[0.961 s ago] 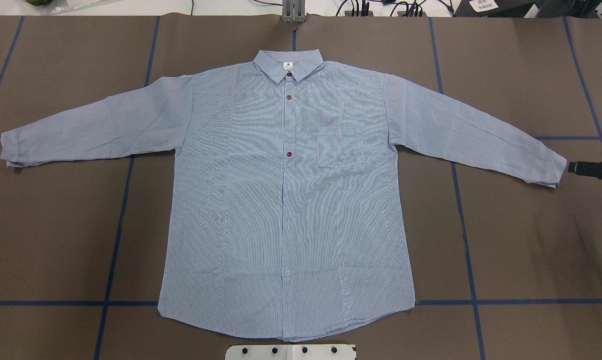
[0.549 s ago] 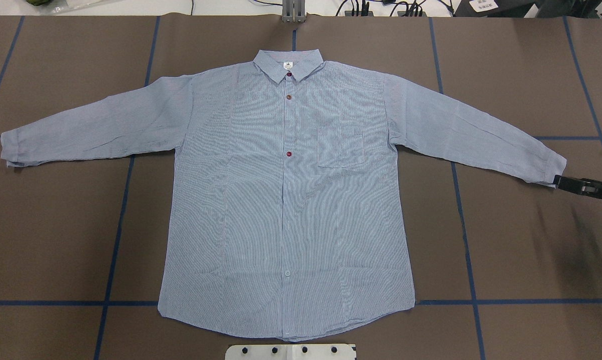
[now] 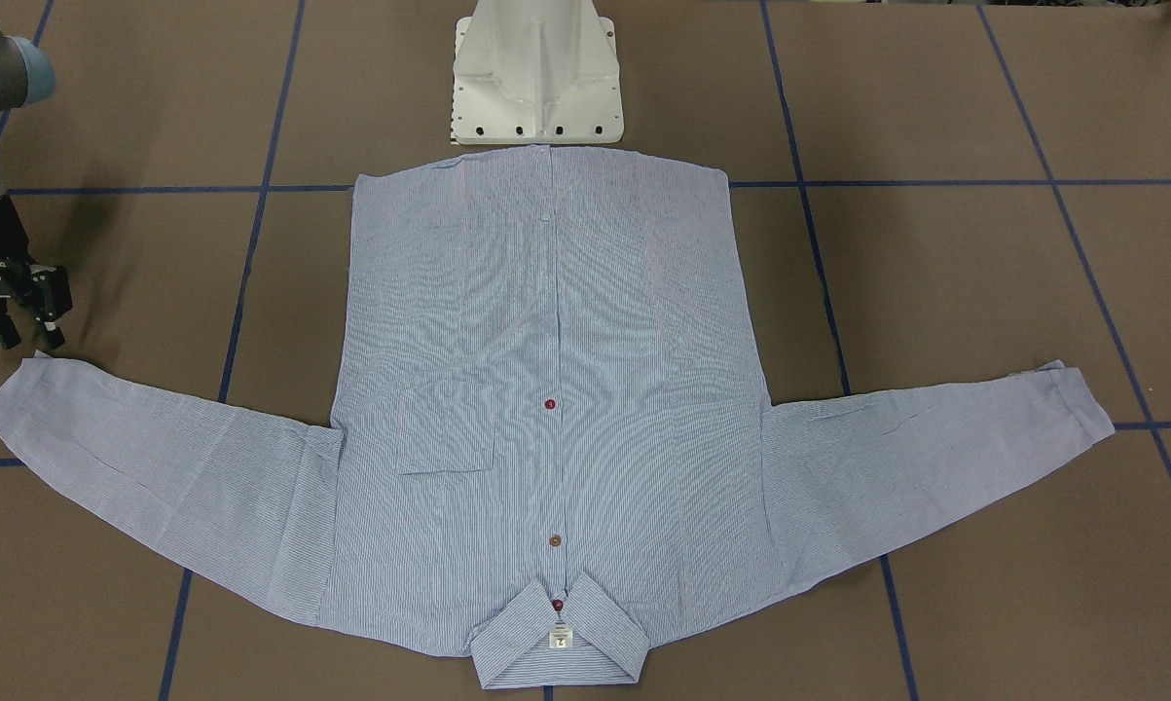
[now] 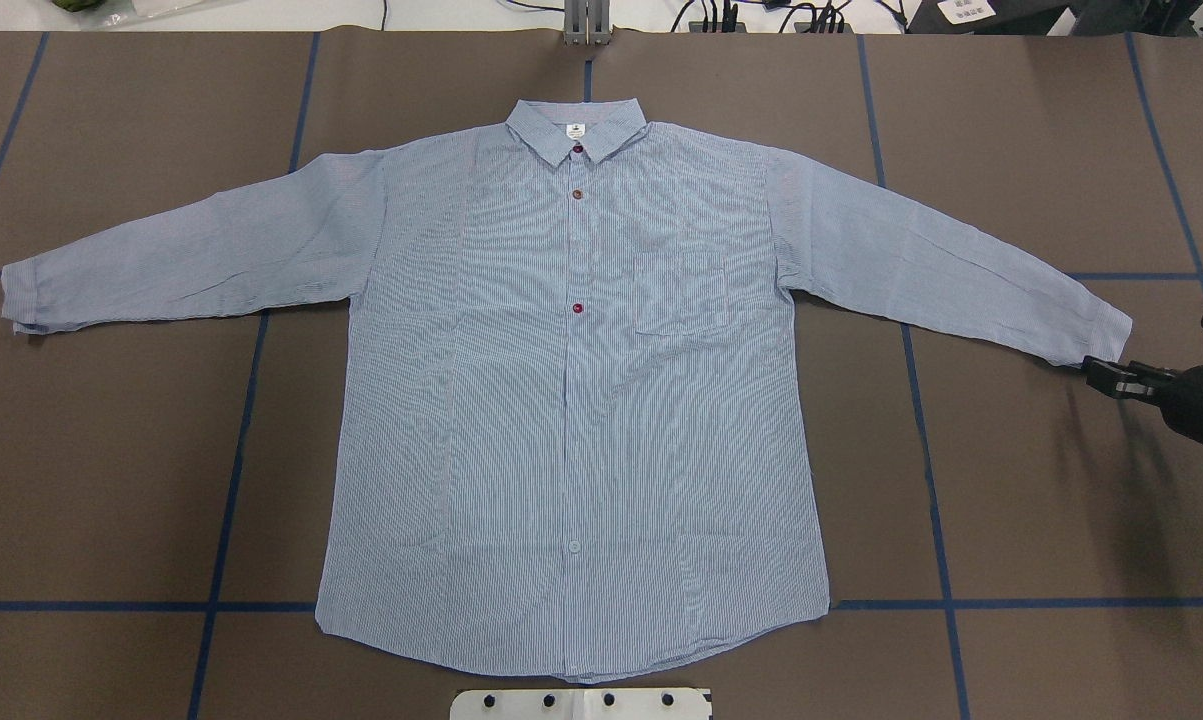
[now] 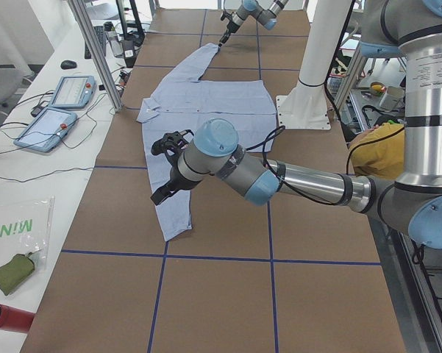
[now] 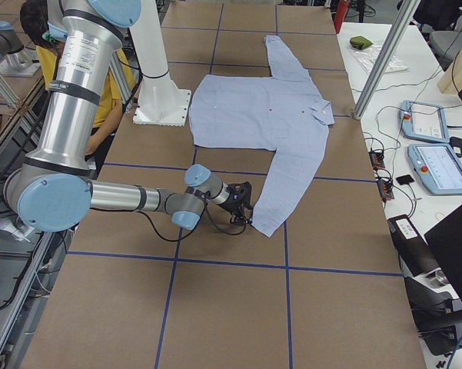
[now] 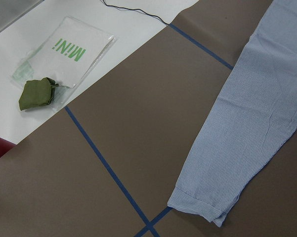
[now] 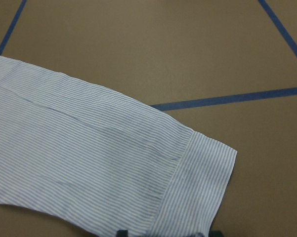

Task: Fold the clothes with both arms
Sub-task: 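Lower the right gripper to the sleeve cuff nearest it and grasp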

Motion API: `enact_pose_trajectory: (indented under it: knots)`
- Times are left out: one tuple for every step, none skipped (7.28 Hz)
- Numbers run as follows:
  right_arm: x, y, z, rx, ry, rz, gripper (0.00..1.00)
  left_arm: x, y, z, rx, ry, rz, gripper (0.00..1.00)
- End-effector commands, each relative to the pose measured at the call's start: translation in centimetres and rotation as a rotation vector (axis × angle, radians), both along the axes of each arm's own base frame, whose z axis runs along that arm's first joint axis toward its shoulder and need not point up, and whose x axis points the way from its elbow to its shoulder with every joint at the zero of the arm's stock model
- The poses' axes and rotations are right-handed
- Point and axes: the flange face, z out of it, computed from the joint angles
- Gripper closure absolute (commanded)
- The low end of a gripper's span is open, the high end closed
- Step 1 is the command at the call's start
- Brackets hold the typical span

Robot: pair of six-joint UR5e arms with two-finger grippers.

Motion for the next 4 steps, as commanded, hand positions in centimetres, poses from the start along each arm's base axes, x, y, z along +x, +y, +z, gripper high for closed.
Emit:
enact_pose_trajectory:
  knots:
    - [-0.5,-0.7,0.2,0.019,0.017,0.011,0.38,0.0,0.0,-0.1,0.002,0.000,0.000,0.00]
    - [-0.3,-0.8,0.4,0.025,0.027,0.028,0.38,0.0,0.0,-0.2,0.003,0.002,0.000,0.00]
    - [-0.2,-0.7,1.2,0.017,0.042,0.027,0.38,-0.1,0.1,-0.3,0.005,0.001,0.000,0.00]
    - [-0.1,-0.8,1.6,0.017,0.050,0.034,0.38,0.0,0.1,-0.3,0.006,0.001,0.000,0.00]
